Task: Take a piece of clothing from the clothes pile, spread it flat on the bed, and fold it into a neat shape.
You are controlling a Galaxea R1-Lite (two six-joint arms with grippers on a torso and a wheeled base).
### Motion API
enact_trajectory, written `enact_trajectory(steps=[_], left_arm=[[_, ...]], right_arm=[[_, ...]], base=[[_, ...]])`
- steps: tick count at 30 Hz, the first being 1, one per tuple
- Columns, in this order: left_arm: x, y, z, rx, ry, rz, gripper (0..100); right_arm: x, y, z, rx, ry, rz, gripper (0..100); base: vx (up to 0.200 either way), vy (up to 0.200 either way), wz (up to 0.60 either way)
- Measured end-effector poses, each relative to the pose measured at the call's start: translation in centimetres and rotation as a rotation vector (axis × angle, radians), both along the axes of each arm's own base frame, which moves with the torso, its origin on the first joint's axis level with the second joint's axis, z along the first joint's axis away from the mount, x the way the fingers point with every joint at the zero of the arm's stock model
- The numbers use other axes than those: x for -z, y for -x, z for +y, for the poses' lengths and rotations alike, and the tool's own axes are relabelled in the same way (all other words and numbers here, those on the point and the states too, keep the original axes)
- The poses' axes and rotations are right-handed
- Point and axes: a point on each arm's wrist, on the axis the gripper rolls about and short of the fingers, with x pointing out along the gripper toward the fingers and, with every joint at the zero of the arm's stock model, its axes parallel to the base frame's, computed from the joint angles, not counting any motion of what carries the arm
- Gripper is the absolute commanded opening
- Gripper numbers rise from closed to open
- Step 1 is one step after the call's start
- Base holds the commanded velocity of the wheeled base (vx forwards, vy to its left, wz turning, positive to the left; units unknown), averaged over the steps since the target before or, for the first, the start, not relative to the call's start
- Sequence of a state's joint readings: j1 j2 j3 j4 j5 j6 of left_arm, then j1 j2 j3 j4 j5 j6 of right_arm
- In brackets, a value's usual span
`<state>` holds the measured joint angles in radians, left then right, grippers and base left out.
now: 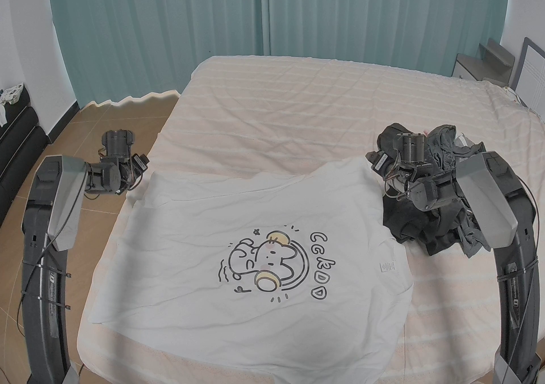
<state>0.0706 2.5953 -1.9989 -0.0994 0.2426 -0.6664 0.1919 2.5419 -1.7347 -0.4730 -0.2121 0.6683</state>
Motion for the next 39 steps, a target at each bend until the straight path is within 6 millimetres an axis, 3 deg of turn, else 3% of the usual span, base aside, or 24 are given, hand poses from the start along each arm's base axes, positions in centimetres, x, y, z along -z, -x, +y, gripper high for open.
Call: enact_trajectory(steps=[7,14,26,39], left_arm=[[-5.9,3.0,0.0,0.093,0.094,-0.054,100],[-7.2,7.7,-0.1,0.166,0.143,-0.041,100],[-4.8,17.1,-1.0,0.254,0.186,-0.026,100],[0.1,28.8,-2.7,0.310,0.295,0.049,100]], right_arm=[[0.1,4.7,-0.2,-0.021,-0.023,0.105,100],[-0.7,9.5,0.1,-0.061,-0.029,0.088,100],[0.5,17.5,0.5,-0.157,-0.006,0.033,100],[3.4,26.8,0.7,-0.321,0.034,0.106,100]], base=[[0.000,0.000,0.00],[0.000,0.000,0.00],[0.000,0.000,0.00],[-0.200,0.000,0.00]])
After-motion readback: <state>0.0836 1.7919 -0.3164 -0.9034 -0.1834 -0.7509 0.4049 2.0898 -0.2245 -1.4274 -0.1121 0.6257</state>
